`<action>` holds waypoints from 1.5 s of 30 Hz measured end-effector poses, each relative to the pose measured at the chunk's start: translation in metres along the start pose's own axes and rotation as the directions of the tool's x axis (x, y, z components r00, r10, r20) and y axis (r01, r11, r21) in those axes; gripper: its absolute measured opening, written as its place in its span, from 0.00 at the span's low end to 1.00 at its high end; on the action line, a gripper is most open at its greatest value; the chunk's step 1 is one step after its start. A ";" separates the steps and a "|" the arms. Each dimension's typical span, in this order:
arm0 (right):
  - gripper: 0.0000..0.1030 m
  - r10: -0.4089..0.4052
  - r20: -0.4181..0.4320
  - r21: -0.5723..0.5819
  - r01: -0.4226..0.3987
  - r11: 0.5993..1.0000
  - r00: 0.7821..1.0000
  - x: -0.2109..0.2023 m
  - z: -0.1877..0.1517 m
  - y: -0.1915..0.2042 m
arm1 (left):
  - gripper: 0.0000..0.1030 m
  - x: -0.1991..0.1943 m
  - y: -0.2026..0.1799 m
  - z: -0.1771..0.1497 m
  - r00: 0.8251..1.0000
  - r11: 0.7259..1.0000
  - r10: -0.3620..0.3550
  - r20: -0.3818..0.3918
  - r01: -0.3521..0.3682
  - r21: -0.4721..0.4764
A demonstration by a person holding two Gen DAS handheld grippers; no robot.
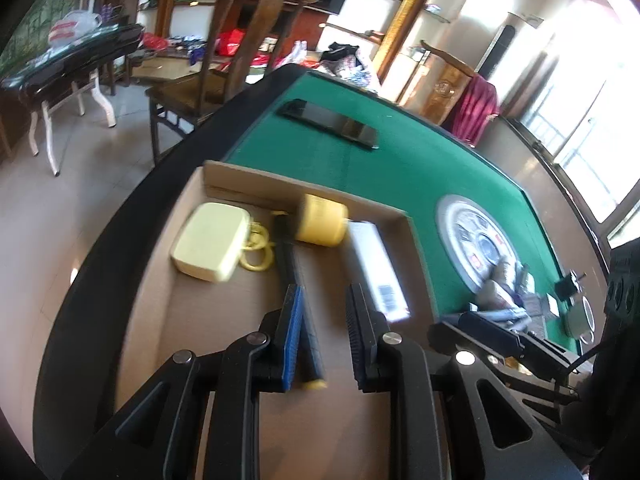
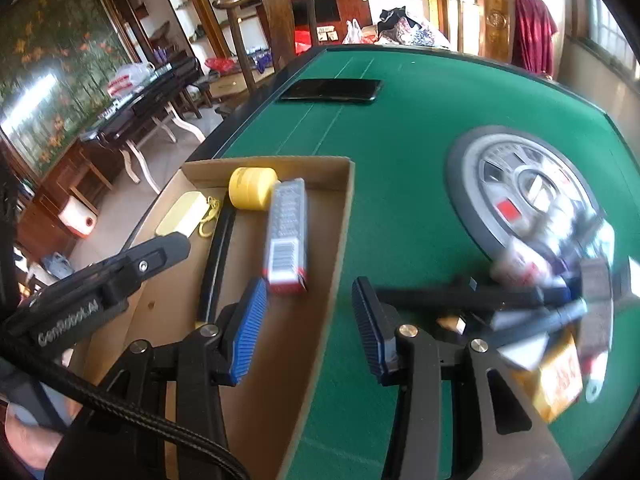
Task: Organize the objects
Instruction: 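Carry the marker and white box into the cardboard box and release them, then grasp the yellow cracker packet with the left gripper while the right gripper grasps a white medicine box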
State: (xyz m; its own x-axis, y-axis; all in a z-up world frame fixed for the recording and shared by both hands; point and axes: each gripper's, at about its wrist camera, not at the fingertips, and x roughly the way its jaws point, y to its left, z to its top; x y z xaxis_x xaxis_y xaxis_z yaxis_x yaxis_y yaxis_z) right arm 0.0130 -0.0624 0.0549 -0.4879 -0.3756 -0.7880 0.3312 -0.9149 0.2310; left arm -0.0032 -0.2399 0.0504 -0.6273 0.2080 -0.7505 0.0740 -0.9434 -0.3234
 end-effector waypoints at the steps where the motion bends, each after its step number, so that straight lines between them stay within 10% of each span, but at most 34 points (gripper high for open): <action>1: 0.42 0.009 0.008 0.013 -0.009 1.000 1.000 -0.006 -0.004 -0.006 | 0.18 -0.001 -0.007 -0.002 1.000 1.000 -0.007 0.001 0.007 0.013; 15: 0.50 -0.030 0.117 0.201 0.006 0.980 0.993 -0.087 -0.053 -0.128 | 0.18 0.018 -0.138 -0.050 0.987 0.950 -0.106 -0.121 0.137 0.282; 18: 0.50 -0.066 0.131 0.263 0.030 0.964 0.989 -0.095 -0.062 -0.162 | 0.33 0.023 -0.167 -0.064 0.982 0.925 -0.112 -0.152 0.159 0.344; 33: 0.50 -0.068 0.163 0.436 -0.011 0.900 0.984 -0.096 -0.095 -0.261 | 0.49 0.058 -0.267 -0.098 0.992 0.734 0.015 -0.124 0.073 0.675; 40: 0.50 -0.072 0.176 0.457 -0.017 0.889 0.982 -0.098 -0.096 -0.272 | 0.50 0.065 -0.276 -0.112 0.991 0.721 -0.021 -0.133 0.107 0.684; 45: 0.50 -0.141 0.177 0.419 0.056 0.906 0.974 -0.101 -0.079 -0.268 | 0.42 0.067 -0.265 -0.123 0.982 0.797 -0.055 -0.182 0.153 0.585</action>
State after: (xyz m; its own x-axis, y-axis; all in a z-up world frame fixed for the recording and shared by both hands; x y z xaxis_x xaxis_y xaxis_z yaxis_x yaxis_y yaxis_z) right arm 0.0373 0.2325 0.0279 -0.6647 -0.2627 -0.6995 -0.0652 -0.9122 0.4045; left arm 0.0306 0.0562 0.0155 -0.4789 0.3032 -0.8239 -0.4904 -0.8708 -0.0354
